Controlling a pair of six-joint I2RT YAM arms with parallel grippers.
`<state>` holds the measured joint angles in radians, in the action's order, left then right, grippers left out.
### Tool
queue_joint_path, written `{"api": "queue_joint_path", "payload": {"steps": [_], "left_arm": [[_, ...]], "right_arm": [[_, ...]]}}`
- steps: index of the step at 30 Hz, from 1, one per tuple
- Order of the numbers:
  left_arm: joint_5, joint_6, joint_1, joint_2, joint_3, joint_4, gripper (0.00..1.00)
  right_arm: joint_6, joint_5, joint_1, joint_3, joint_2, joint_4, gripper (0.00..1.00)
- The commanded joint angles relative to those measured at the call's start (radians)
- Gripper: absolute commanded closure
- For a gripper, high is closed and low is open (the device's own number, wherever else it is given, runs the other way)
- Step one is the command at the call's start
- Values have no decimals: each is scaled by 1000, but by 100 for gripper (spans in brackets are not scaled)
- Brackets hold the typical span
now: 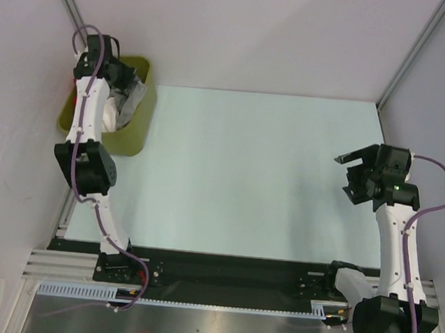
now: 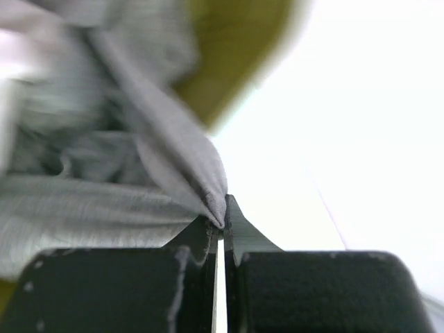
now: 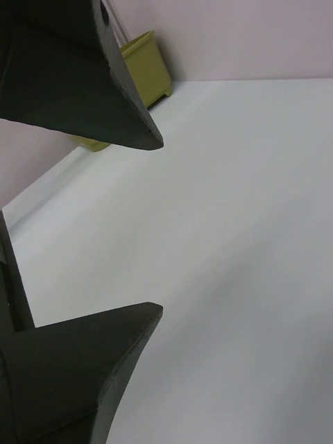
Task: Fold and stack the t-shirts
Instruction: Grab the tshirt from the pile, then move the tshirt to the center of the board
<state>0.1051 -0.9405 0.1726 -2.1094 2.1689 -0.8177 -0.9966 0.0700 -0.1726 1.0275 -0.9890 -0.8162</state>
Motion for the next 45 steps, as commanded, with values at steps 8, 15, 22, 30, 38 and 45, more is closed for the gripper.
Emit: {"api": "queue_joint_path", "payload": {"steps": [8, 15, 22, 30, 38, 45], "left_arm": [[-115, 68, -70, 299, 376, 98, 100], [151, -47, -200, 419, 376, 307, 100], [307, -201, -304, 502, 402, 518, 100], [412, -253, -511, 540, 370, 552, 100], [438, -262, -659, 575, 328, 531, 100], [518, -380, -673, 581, 341, 624, 100]], "right_arm": [[110, -13, 170, 34, -22, 25, 0], [159, 2, 277, 54, -11, 25, 0], [229, 56, 373, 58, 4, 89, 0], [464, 314, 495, 89, 21, 262, 2], [587, 402, 674, 149, -34, 575, 4], [771, 310, 828, 252, -186, 648, 9]]}}
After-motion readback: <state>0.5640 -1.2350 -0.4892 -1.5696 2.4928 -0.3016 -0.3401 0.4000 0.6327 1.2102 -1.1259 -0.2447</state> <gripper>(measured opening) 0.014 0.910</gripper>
